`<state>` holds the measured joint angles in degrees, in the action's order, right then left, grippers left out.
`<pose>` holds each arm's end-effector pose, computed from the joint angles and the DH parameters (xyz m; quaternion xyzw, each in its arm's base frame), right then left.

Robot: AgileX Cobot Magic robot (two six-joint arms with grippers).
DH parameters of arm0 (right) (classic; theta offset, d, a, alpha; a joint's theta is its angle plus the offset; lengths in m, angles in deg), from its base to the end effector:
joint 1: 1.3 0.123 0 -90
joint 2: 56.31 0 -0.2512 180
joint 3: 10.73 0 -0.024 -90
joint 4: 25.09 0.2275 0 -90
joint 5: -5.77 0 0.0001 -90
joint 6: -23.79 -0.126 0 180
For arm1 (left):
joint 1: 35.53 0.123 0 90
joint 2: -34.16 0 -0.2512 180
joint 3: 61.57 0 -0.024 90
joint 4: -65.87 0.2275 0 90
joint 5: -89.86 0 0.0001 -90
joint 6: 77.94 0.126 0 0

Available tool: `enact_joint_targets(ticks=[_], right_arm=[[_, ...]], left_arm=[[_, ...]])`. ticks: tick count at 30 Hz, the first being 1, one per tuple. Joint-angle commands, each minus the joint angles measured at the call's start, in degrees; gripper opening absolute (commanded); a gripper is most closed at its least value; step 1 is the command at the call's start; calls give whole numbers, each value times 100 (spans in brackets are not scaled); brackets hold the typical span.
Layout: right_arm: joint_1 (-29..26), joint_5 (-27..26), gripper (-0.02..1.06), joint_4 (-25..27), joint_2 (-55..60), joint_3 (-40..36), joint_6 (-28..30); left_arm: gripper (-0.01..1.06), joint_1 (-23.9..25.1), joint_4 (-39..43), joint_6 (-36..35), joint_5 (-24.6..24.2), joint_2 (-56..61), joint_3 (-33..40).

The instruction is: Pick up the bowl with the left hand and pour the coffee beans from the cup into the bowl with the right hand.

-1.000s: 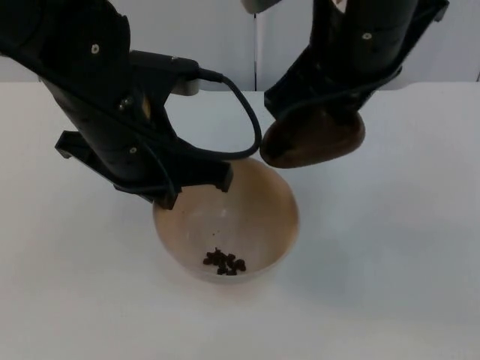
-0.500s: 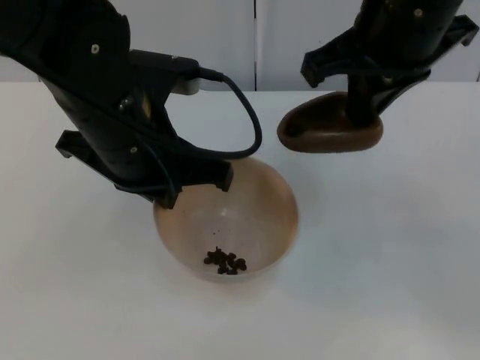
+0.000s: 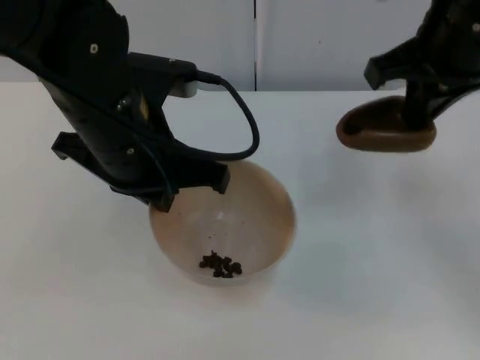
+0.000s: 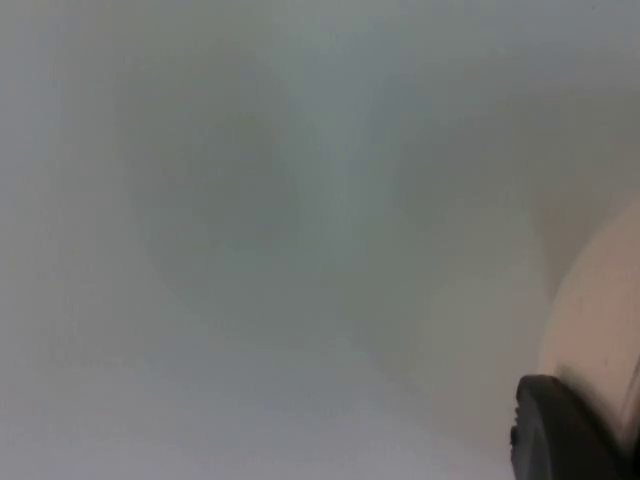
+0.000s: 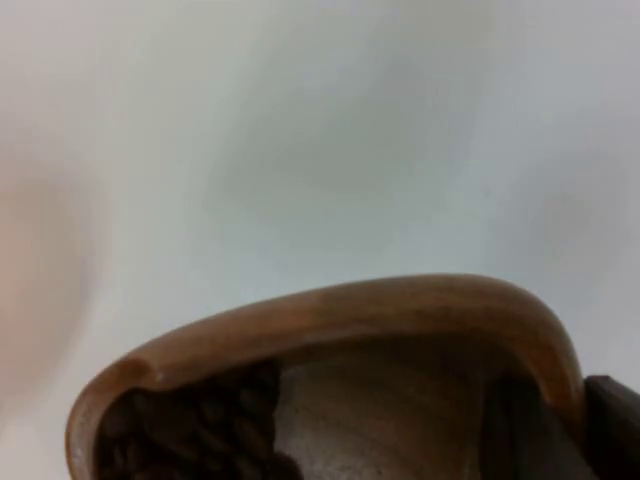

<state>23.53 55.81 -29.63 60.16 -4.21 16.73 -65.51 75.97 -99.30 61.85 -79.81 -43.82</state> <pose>0.3455 0.1514 0.1747 -0.1715 0.9692 0.0147 0.1763 0.2928 -0.1569 0.1015 0.1427 0.9726 -0.0269 0.1815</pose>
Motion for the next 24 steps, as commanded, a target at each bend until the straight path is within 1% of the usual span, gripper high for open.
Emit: enact_joint_targets(ticks=[1, 4, 5, 10, 11, 15, 16, 20, 24], right_arm=[[-145, -417, 0, 16, -67, -425, 61], [-336, -986, 0, 20, -67, -1073, 46], [-336, -986, 0, 20, -67, -1073, 46], [-726, -1970, 0, 20, -67, -1973, -14], [-726, -1970, 0, 20, -67, -1973, -14], [-1029, -2366, 0, 20, -56, -2363, -14], [-1029, -2366, 0, 20, -56, -2363, -14], [-1229, -2754, 0, 20, -48, -2633, -14], [-1245, -2844, 0, 20, -48, -2656, -14]], left_arm=[[0, 3, -19, -17, -32, 53, -22], [0, 3, -51, -17, -89, 53, -22], [0, 3, -51, -17, -89, 53, -22], [0, 3, -67, -17, -67, -56, -22], [0, 3, -67, -17, -67, -56, -22], [0, 3, -235, -17, -17, -306, -22], [0, 3, -235, -17, -17, -306, -22], [0, 3, -247, -17, 21, -517, -22], [0, 3, -234, -17, 21, -575, -22]])
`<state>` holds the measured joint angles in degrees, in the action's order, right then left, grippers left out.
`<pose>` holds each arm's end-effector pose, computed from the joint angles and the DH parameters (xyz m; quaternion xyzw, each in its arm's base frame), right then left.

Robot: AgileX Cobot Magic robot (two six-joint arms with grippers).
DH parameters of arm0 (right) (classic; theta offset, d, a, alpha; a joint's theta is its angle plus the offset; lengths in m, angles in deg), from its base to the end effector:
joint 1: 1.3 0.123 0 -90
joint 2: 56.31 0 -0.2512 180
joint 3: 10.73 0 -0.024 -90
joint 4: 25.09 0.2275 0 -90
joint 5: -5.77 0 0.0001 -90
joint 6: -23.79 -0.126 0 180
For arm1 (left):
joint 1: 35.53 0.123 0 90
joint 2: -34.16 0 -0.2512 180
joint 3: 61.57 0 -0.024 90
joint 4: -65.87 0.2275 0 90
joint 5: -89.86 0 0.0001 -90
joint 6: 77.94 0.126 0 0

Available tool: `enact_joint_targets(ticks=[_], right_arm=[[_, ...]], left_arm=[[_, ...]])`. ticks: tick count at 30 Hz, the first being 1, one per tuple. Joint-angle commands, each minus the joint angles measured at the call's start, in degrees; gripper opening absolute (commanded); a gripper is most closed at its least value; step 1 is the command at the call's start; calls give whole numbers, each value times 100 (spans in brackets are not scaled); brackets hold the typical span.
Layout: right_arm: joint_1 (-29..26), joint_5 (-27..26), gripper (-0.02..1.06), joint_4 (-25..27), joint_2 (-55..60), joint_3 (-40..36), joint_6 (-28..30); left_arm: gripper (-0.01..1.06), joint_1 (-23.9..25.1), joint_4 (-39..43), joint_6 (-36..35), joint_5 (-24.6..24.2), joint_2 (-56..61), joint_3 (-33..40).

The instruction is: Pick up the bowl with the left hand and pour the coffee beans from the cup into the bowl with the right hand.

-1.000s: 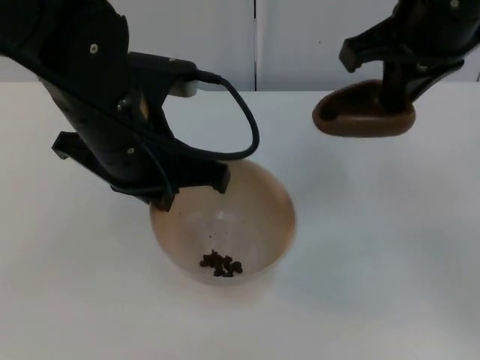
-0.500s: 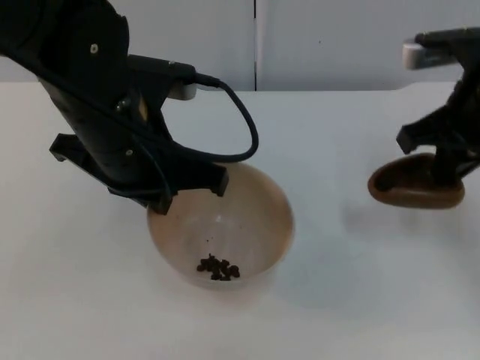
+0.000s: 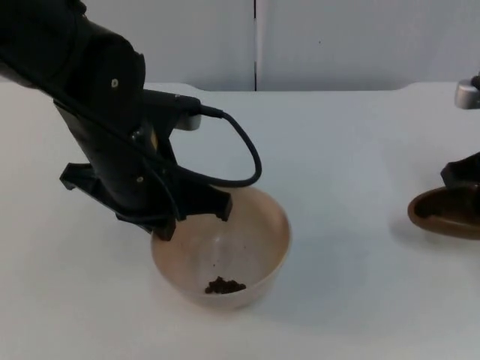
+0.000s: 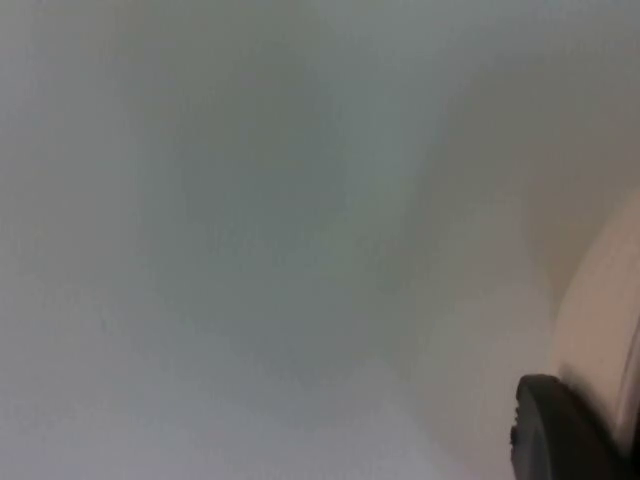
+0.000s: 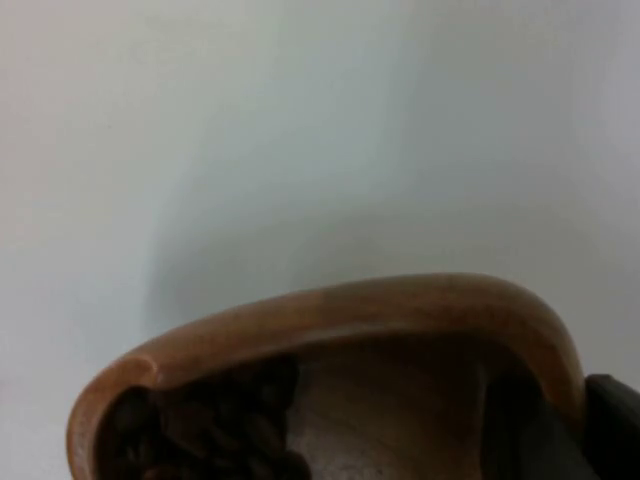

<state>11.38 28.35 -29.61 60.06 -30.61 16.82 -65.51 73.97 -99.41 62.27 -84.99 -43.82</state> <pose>0.3245 0.0691 0.0829 -0.0819 0.9794 0.0101 0.1845 0.2894 -0.1574 0.0716 0.1308 0.9814 -0.0216 0.1390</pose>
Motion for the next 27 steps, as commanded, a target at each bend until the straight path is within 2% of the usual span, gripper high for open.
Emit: enact_joint_targets(ticks=[1, 14, 27], right_arm=[[-30, -139, 0, 18, -38, -15, -23], [-30, -195, 0, 8, 472, -15, -11], [-30, -260, 2, 20, 520, -15, -11]], left_arm=[[0, 3, -9, -6, -12, -57, -22], [0, 3, 53, -6, -47, -57, -22], [0, 3, 153, -6, -44, -57, -22]])
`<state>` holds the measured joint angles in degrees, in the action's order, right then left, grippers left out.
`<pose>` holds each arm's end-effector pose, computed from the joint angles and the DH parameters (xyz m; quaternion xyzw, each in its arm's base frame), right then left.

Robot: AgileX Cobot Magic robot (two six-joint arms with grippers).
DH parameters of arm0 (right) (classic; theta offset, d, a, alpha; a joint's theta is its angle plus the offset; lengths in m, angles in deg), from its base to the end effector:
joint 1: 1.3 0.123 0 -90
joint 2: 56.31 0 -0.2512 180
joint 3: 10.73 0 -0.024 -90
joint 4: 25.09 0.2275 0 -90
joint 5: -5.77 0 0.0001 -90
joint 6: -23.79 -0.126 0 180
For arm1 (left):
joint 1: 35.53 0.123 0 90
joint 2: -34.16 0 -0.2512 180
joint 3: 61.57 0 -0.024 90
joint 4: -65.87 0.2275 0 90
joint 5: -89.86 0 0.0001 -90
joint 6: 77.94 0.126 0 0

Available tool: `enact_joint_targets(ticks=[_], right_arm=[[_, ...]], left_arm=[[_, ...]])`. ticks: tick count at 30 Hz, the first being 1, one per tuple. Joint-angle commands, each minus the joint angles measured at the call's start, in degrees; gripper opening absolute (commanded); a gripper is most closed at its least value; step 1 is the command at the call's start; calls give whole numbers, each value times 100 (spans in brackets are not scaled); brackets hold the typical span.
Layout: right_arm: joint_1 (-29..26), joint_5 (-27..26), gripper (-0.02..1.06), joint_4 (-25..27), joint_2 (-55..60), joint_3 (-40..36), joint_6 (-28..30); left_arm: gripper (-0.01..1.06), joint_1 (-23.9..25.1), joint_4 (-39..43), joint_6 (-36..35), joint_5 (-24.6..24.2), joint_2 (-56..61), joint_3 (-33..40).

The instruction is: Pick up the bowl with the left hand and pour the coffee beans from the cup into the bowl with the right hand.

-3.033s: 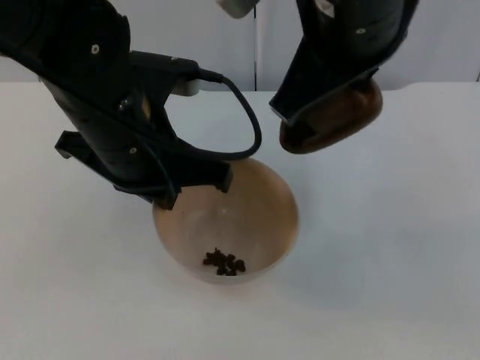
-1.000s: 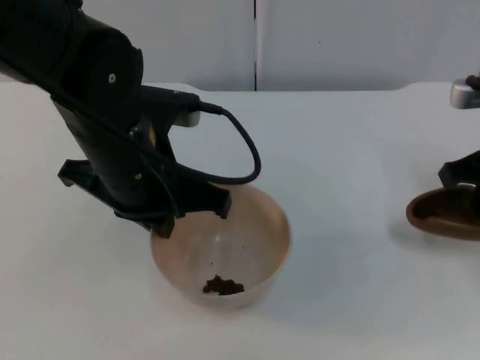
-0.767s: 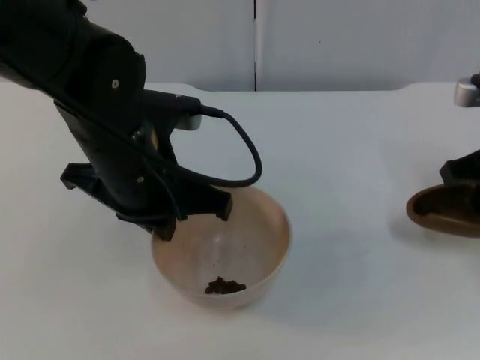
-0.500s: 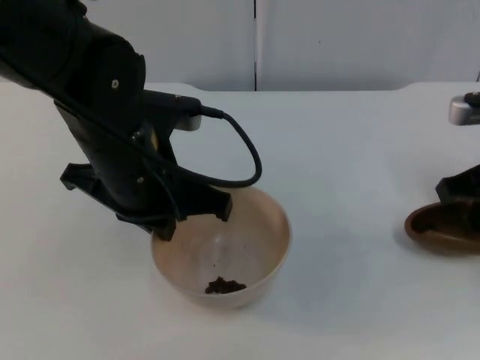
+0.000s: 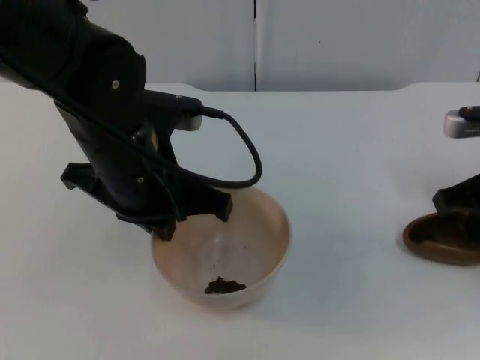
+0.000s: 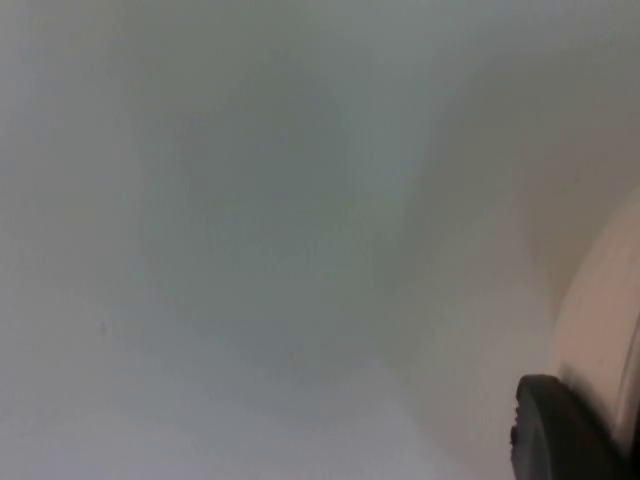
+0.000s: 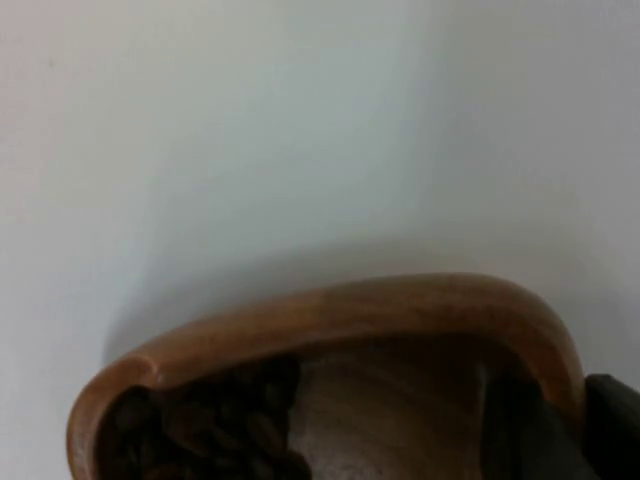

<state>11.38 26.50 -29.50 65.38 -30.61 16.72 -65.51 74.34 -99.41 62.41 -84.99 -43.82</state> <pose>0.3232 0.0692 0.0535 -0.0817 0.9845 0.0077 0.1547 0.2899 -0.1573 0.0717 0.1334 0.9808 -0.0205 0.1408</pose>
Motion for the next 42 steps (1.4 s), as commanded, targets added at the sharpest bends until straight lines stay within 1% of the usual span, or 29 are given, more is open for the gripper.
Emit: enact_joint_targets(ticks=[1, 2, 3, 6, 8, 9, 11, 13, 14, 15, 16, 17, 18, 19, 21, 23, 26, 29, 30, 33, 36, 37, 39, 41, 42], right_arm=[[-30, -86, 4, 9, -12, -15, -1], [-30, -100, 8, 9, -12, -15, -1], [-30, -100, 8, 9, -12, -15, -1], [-30, -124, 25, 24, -12, -15, -12], [-30, -148, 38, 24, -12, -15, -12], [-30, -148, 38, 24, -12, -15, -12], [-30, -164, 50, 24, -12, -15, -12], [-30, -203, 62, 51, -12, -15, -106], [-30, -203, 62, 51, -12, -15, -106], [-30, -213, 68, 51, -12, -15, -119], [-30, -213, 69, 51, -12, -15, -119], [-30, -202, 71, 58, -12, -15, -119], [-30, -176, 72, 73, -12, -15, -119], [-30, -176, 72, 73, -12, -15, -119], [-30, -86, 72, 73, -54, -15, -119], [-19, 9, 72, 73, -200, -15, -119], [-19, 78, 72, 73, -461, -15, -106], [-19, 234, 72, 73, -1072, -15, -106], [-19, 234, 72, 73, -1072, -15, -106], [6, 462, 72, 73, -1910, -15, -82], [21, 696, 72, 146, -2756, -15, 131], [21, 696, 72, 146, -2756, -15, 131], [72, 826, 72, 156, -3307, -15, 232], [72, 953, 72, 331, -3892, -15, 243], [72, 953, 72, 331, -3892, -15, 243]], left_arm=[[0, 3, 116, -6, -58, -57, -22], [0, 3, 119, -6, -49, -57, -22], [0, 3, 119, -6, -49, -57, -22], [0, 3, 119, -6, -51, -57, -22], [5, 3, 130, -6, -47, -57, -22], [5, 3, 130, -6, -47, -57, -22], [18, 3, 145, 15, -26, -57, -22], [37, 3, 162, 15, -14, -57, -22], [37, 3, 162, 15, -14, -57, -22], [55, 3, 162, 15, -27, -57, -22], [60, 3, 162, 15, -43, -57, -22], [67, 3, 173, 15, -54, -33, -22], [77, 3, 249, 15, -66, 9, -22], [77, 3, 249, 15, -66, 9, -22], [84, 3, 308, 15, -79, 102, -22], [87, 3, 327, 15, -68, 232, -22], [87, 3, 407, 15, -68, 425, -22], [87, 3, 428, 15, -55, 801, -22], [87, 3, 428, 15, -55, 801, -22], [87, 3, 548, 15, -55, 1254, -22], [87, 3, 613, 15, -55, 1736, -22], [87, 3, 613, 15, -55, 1736, -22], [87, 3, 613, 15, -66, 2070, -22], [87, 3, 613, 15, -78, 2364, -22], [87, 3, 613, 15, -78, 2364, -22]])
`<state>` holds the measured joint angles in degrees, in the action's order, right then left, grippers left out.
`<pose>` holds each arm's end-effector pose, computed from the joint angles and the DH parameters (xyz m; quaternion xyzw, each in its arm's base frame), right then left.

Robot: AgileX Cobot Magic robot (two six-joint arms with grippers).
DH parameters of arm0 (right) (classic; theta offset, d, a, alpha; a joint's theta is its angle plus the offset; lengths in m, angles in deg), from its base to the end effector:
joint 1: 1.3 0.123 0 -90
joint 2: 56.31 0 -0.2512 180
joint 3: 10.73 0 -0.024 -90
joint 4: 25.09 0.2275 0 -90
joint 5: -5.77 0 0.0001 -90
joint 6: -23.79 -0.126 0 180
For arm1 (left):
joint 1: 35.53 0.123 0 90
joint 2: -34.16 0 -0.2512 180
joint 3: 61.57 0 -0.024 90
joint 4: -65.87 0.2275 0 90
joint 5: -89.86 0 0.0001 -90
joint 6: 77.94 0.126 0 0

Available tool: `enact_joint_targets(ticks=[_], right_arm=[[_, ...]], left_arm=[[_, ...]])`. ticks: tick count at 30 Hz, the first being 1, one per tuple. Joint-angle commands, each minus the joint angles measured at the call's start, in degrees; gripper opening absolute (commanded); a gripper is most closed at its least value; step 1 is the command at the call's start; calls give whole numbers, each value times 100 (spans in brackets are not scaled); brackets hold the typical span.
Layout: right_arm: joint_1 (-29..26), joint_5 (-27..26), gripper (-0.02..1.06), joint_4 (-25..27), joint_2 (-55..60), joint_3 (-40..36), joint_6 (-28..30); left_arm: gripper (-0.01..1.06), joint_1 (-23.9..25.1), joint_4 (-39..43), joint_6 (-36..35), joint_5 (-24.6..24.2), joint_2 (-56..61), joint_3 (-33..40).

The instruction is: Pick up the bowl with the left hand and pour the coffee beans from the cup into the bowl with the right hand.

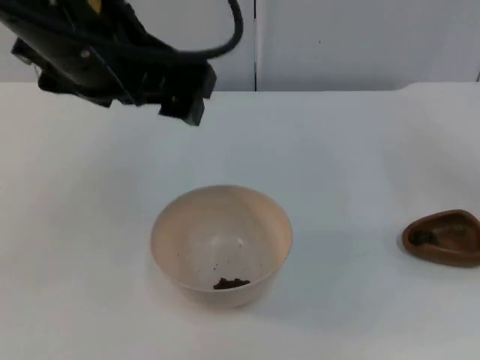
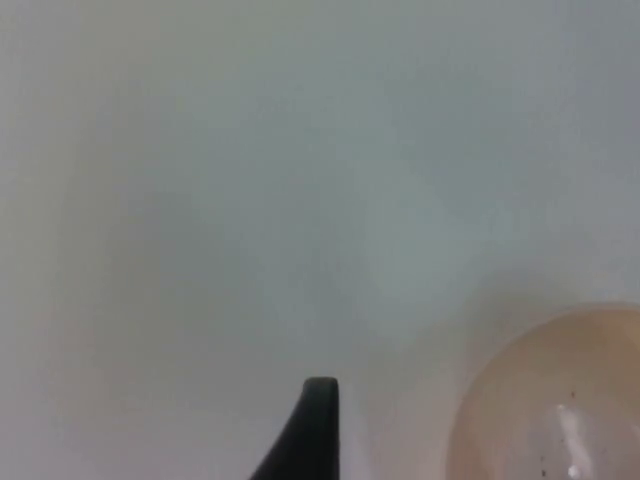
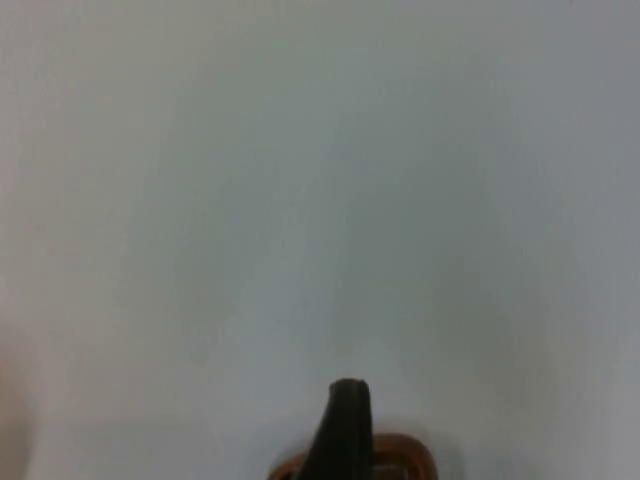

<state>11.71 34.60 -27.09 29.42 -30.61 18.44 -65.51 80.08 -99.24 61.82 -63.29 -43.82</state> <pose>0.2896 0.0647 0.2471 -0.0724 0.9191 0.0483 0.3844 0.2886 -0.1497 0.1976 0.1563 0.9325 -0.0546 0.3209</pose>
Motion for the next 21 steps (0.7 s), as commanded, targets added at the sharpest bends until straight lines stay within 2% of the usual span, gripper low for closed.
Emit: enact_joint_targets(ticks=[1, 7, 11, 12, 14, 18, 21], right_arm=[[39, 217, 72, 104, -526, -15, 71], [39, 706, 72, 107, -1773, -15, 304], [39, 1186, 72, 107, -2480, -15, 391], [39, 1451, 72, 107, -2764, -15, 383], [39, 1514, 72, 107, -2823, -15, 383], [39, 2142, 72, 107, -3483, -15, 394], [39, 2283, 72, 107, -3695, -15, 394]], left_arm=[[87, 3, 39, -2, -34, 357, -22], [87, 3, 39, -2, -220, 1117, -22], [87, 3, 39, -2, -474, 1736, -22], [87, 3, 39, -2, -553, 1884, -22], [87, 3, 39, -2, -649, 2027, -22], [87, 3, 39, -2, -1014, 2516, -11], [87, 3, 39, 51, -1132, 2710, -11]])
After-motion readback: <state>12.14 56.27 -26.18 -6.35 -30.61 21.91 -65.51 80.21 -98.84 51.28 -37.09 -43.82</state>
